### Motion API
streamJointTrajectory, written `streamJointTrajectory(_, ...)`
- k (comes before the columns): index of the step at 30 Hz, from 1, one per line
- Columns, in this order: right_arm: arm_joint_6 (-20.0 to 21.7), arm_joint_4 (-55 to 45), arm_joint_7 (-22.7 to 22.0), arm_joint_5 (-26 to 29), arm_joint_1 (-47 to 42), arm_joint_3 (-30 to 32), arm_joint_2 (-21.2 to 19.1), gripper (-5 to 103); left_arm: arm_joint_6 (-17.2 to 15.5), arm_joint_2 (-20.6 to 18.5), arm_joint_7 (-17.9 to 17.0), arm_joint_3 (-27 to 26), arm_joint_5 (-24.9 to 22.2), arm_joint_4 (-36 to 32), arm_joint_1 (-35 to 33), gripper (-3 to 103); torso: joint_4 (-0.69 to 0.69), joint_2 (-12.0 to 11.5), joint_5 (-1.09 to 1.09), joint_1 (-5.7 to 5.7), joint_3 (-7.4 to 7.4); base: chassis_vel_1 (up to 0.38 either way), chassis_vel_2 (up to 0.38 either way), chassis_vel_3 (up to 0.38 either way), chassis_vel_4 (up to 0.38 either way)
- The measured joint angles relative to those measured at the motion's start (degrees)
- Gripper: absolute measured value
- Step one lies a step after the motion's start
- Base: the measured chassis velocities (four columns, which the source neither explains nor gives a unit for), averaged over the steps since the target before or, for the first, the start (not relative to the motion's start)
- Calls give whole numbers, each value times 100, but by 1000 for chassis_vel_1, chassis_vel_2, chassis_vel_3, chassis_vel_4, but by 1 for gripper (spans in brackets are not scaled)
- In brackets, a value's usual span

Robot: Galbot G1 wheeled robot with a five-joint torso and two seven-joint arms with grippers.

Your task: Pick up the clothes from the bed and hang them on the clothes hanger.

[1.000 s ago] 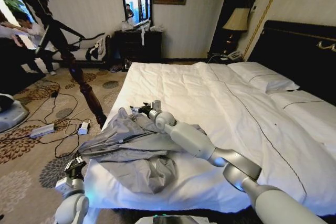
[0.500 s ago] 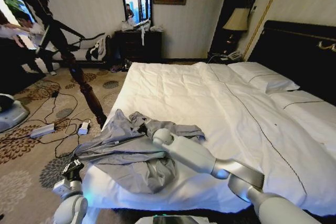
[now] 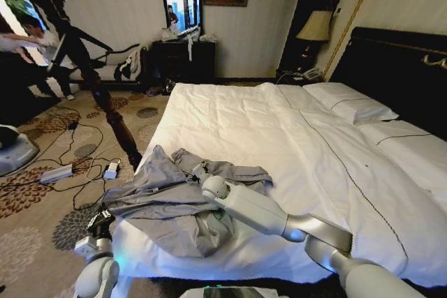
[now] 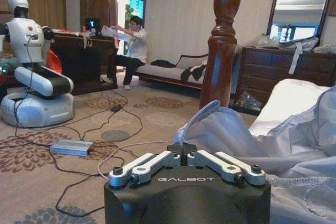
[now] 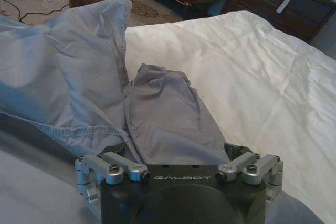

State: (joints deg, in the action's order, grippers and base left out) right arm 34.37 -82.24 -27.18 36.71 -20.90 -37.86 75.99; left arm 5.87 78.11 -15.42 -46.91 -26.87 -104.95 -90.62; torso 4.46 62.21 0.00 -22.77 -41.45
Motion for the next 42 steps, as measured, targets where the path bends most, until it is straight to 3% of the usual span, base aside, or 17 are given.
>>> streamJointTrajectory(17, -153, 427, -76, 53, 216, -125, 368, 100, -34, 15, 2, 1, 6, -87, -41, 0, 0, 0, 0, 0, 0, 0, 0, 0, 0)
streamJointTrajectory(26, -265, 751, 83, -298, 225, -148, 505, 102, -125, 63, -8, 30, 9, -358, -89, 0, 0, 0, 0, 0, 0, 0, 0, 0, 0)
streamJointTrajectory(30, -323, 861, 133, -372, 244, -146, 549, 93, -146, 89, -11, 41, 18, -455, -122, 0, 0, 0, 0, 0, 0, 0, 0, 0, 0)
streamJointTrajectory(31, -350, 929, 166, -421, 248, -142, 574, 83, -155, 105, -13, 44, 28, -514, -144, 0, 0, 0, 0, 0, 0, 0, 0, 0, 0)
streamJointTrajectory(33, -385, 973, 223, -485, 247, -140, 580, 73, -162, 112, -16, 42, 31, -549, -165, 0, 0, 0, -1, 0, 0, 0, 0, 0, 0)
streamJointTrajectory(35, -401, 981, 240, -501, 244, -140, 581, 73, -162, 113, -16, 40, 31, -552, -170, 0, 0, 0, 0, 0, 0, 0, 0, 0, 0)
streamJointTrajectory(38, -460, 1006, 328, -540, 217, -143, 584, 56, -163, 119, -20, 29, 36, -555, -194, 0, 0, 0, 0, 0, 0, 0, 0, 0, 0)
streamJointTrajectory(40, -475, 1010, 349, -543, 214, -149, 588, 56, -163, 124, -21, 28, 38, -555, -197, 0, 0, 0, 0, 0, 0, 0, 0, 0, 0)
streamJointTrajectory(42, -527, 1022, 433, -546, 211, -175, 591, 45, -163, 144, -21, 27, 62, -555, -205, 0, 0, 0, -1, 0, 0, 0, 0, 0, 0)
